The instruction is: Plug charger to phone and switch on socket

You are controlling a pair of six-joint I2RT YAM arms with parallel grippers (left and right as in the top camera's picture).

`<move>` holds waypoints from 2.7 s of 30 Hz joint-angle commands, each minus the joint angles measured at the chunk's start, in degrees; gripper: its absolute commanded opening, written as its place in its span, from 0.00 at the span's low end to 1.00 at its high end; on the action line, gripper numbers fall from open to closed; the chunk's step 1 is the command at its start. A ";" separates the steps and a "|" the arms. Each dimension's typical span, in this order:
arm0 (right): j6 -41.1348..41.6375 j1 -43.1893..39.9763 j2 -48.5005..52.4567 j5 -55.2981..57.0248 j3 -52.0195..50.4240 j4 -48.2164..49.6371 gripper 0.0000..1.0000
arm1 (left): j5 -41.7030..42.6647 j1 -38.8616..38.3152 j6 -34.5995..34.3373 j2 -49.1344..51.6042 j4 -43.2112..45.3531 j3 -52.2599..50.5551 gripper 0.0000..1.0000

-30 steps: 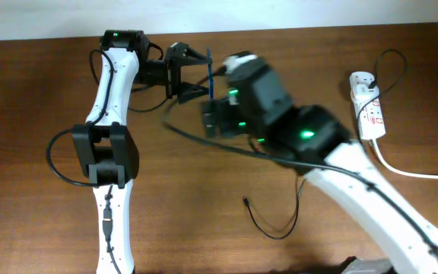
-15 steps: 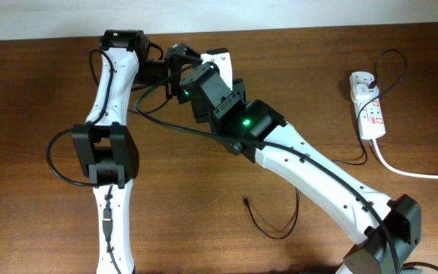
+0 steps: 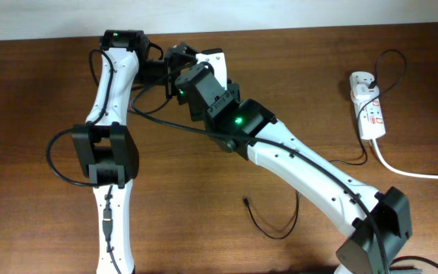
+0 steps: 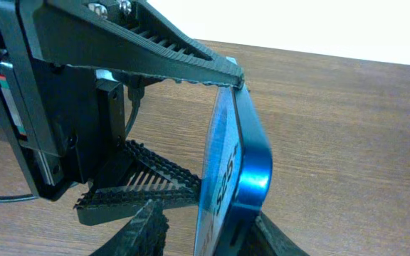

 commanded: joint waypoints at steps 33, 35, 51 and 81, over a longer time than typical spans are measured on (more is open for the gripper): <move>65.37 -5.62 -7.13 5.53 1.51 -4.59 0.04 | 2.54 2.10 -11.13 0.46 28.92 1.42 1.00; 73.44 -6.21 -7.10 3.69 1.51 -4.55 0.04 | 2.75 1.57 -16.90 0.46 26.14 1.42 0.91; 73.81 -5.73 -4.57 -0.76 1.40 -0.04 0.04 | 2.75 0.42 -21.44 0.46 5.55 1.42 0.78; 84.67 -2.71 -1.70 -3.85 1.07 2.78 0.04 | -3.21 0.44 -22.95 0.46 9.64 1.42 0.45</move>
